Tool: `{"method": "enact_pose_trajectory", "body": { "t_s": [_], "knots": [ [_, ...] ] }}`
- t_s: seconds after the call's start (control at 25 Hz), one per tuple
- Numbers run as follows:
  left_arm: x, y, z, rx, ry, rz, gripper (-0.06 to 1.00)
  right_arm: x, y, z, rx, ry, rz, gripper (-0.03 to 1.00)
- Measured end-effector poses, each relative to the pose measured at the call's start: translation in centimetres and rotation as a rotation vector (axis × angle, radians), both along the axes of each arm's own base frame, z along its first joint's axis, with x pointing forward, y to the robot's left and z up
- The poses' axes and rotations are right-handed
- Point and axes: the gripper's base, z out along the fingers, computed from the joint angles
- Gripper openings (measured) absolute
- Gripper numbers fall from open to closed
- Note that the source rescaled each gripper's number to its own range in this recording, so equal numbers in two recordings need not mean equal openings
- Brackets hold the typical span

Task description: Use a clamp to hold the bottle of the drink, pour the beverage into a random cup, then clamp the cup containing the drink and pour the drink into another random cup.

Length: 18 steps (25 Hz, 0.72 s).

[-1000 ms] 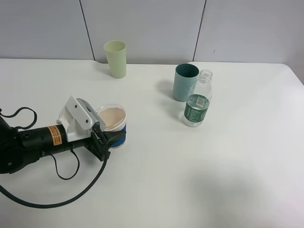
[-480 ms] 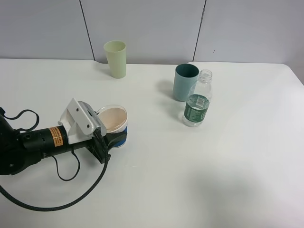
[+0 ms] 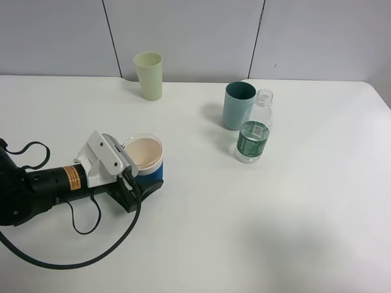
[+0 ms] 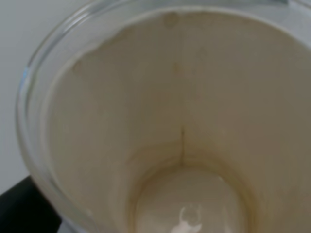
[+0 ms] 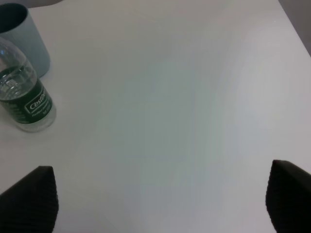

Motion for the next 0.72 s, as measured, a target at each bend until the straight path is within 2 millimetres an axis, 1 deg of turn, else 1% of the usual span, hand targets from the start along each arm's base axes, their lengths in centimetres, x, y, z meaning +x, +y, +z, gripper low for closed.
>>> {"method": "enact_pose_trajectory", "body": {
  "t_s": [0.12,0.44,0.52,0.56,0.72],
  "knots": [
    [-0.8,0.3,0.8,-0.001,-0.008,0.002,0.83,0.0,0.0,0.0,0.0,0.0,0.0,0.66],
    [-4.3,2.1,4.5,-0.031,-0.08,0.039,0.83,0.0,0.0,0.0,0.0,0.0,0.0,0.66],
    [-4.8,2.3,5.5,-0.049,-0.111,0.048,0.83,0.0,0.0,0.0,0.0,0.0,0.0,0.66],
    [-5.0,2.4,6.1,-0.062,-0.139,0.051,0.83,0.0,0.0,0.0,0.0,0.0,0.0,0.66],
    [-5.3,2.9,7.9,-0.063,-0.183,0.081,0.83,0.0,0.0,0.0,0.0,0.0,0.0,0.66]
  ]
}}
